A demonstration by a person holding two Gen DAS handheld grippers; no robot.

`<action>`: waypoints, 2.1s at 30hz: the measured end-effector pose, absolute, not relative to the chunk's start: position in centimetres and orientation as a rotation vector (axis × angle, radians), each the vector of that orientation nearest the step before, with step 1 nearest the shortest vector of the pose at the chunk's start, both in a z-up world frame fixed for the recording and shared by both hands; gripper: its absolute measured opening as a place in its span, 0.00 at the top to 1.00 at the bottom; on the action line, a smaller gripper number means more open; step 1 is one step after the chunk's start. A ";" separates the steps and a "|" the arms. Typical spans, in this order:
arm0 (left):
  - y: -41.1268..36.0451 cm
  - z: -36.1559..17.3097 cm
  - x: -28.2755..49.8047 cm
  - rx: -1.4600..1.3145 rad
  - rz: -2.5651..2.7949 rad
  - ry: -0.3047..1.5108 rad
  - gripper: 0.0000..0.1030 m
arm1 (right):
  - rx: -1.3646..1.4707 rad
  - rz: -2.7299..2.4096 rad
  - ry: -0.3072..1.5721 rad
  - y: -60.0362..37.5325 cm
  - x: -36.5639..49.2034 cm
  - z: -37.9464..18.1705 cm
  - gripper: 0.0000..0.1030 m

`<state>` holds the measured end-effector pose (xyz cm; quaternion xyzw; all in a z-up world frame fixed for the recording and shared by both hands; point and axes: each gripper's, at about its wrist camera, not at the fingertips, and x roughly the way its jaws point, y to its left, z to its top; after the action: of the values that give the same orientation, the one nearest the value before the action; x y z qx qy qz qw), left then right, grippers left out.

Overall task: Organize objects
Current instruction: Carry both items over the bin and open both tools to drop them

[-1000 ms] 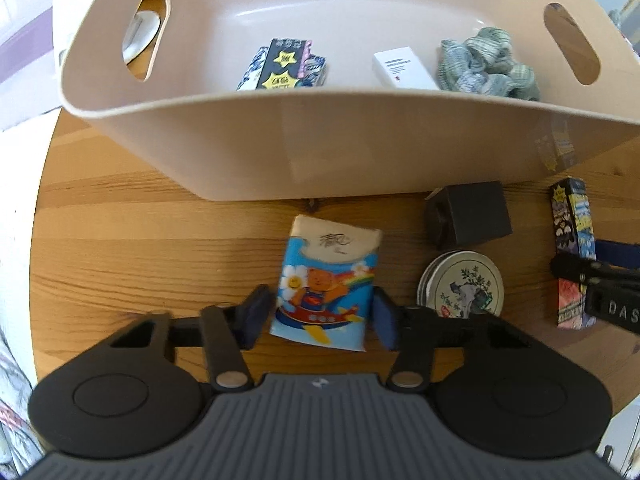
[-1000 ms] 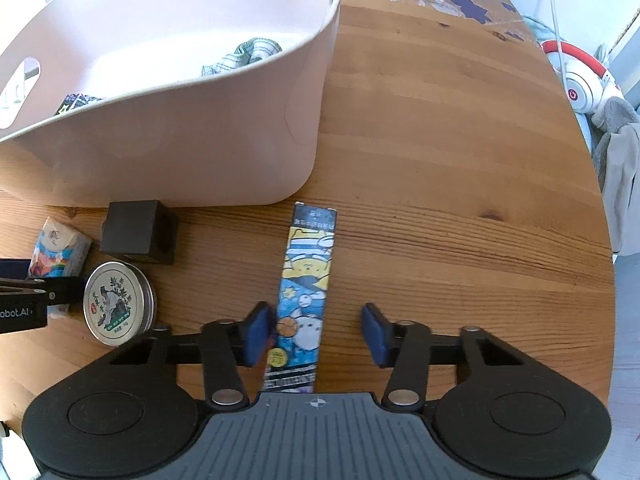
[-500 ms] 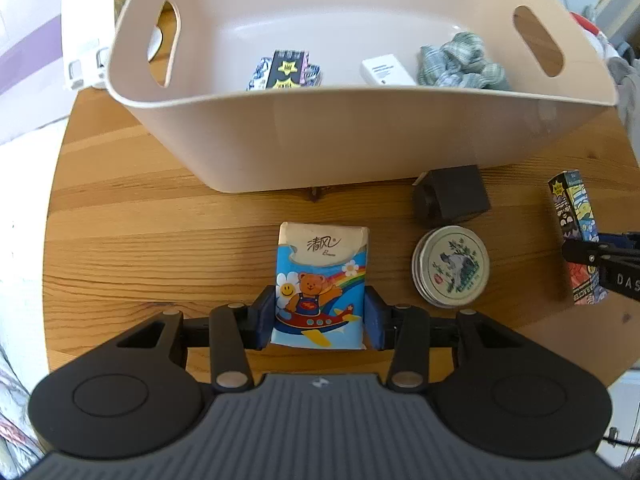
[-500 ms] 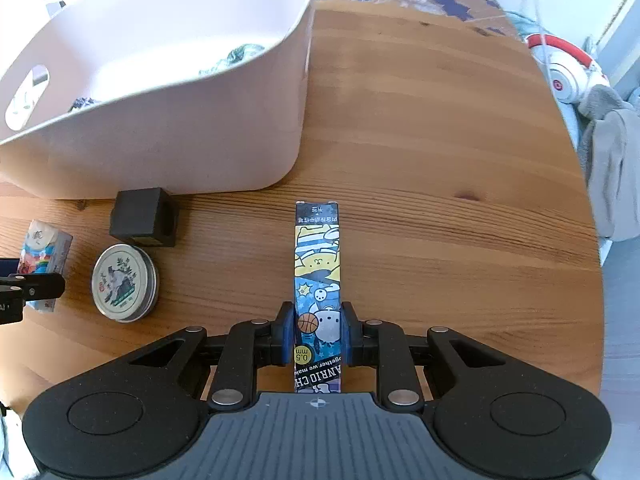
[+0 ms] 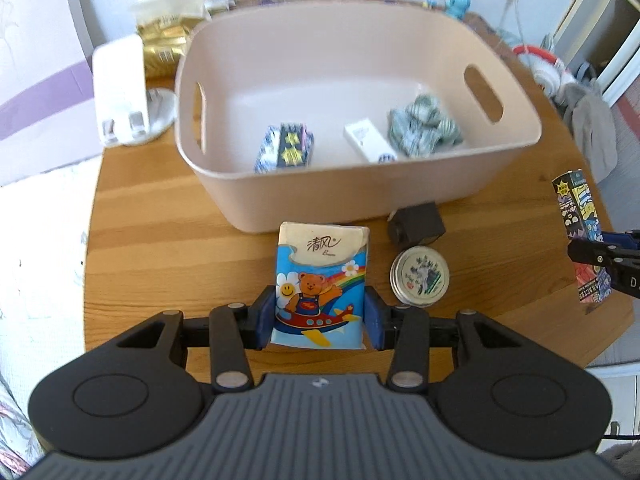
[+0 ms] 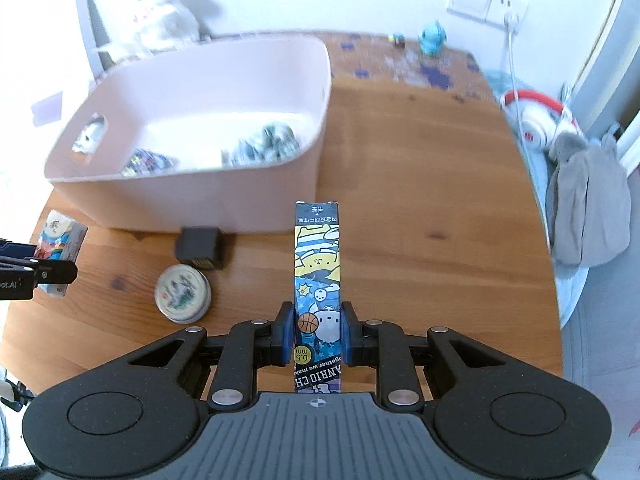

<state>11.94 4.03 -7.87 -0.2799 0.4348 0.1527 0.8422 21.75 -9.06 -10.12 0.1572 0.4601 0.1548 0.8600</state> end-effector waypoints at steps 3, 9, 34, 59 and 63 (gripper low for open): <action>4.6 -6.7 11.3 -0.589 0.337 0.880 0.54 | 0.336 0.324 0.919 -9.5 21.7 -8.5 0.80; 6.2 -4.0 10.5 -0.571 0.375 0.820 0.54 | 0.343 0.327 0.836 -10.4 22.9 -5.5 0.80; 10.7 -4.4 22.5 -0.490 0.446 0.870 0.54 | 0.285 0.417 0.807 -7.9 37.4 -4.3 0.80; 9.5 -9.2 24.9 -0.510 0.451 1.025 0.31 | 0.225 0.450 0.949 -4.4 39.4 -8.1 0.41; 9.4 -8.2 24.1 -0.512 0.461 1.001 0.30 | 0.256 0.444 0.924 -5.4 38.1 -7.0 0.30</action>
<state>24.08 9.43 -8.20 -0.2405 0.4702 0.2167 0.8211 38.06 -5.37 -7.05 0.1220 0.4406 0.2119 0.8638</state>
